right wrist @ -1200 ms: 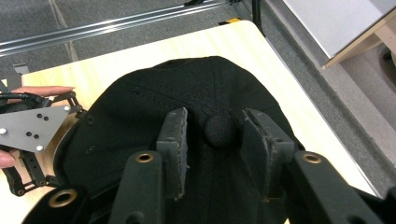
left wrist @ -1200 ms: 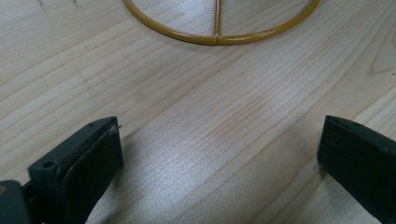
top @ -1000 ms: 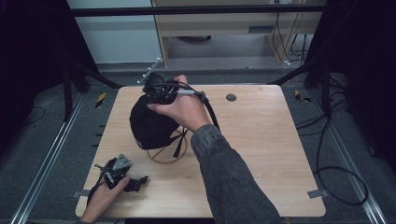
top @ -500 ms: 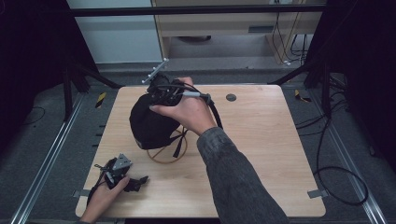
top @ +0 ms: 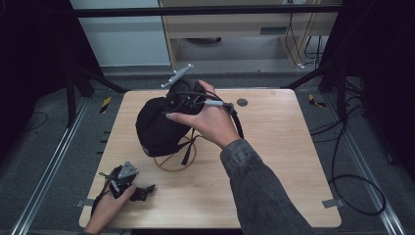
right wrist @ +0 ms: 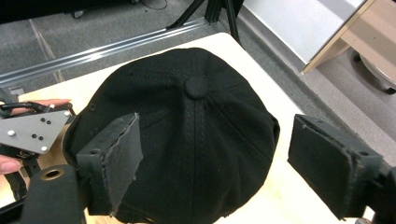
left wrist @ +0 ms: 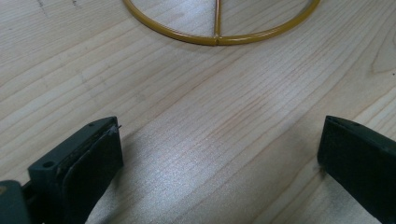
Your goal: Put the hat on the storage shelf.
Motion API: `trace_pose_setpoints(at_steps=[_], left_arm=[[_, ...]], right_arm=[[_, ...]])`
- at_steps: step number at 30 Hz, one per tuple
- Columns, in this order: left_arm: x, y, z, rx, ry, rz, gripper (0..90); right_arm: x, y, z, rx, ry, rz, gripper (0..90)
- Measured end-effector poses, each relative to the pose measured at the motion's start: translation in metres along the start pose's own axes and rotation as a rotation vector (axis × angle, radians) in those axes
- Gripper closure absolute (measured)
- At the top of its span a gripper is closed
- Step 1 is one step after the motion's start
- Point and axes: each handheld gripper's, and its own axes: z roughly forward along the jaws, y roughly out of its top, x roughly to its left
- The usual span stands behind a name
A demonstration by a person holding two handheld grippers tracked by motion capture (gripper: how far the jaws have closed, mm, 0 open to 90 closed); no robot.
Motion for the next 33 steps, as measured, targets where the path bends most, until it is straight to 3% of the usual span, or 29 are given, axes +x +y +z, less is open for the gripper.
trace_pose_setpoints(at_steps=[21,33], left_arm=[[0.0,0.0,0.0,0.002,-0.001,0.002,0.0],[0.0,0.0,0.0,0.002,-0.001,0.001,0.0]], right_arm=[[-0.016,-0.03,-0.024,-0.011,-0.04,0.029,6.0],[-0.031,-0.066,-0.049,-0.009,-0.109,0.047,5.2]])
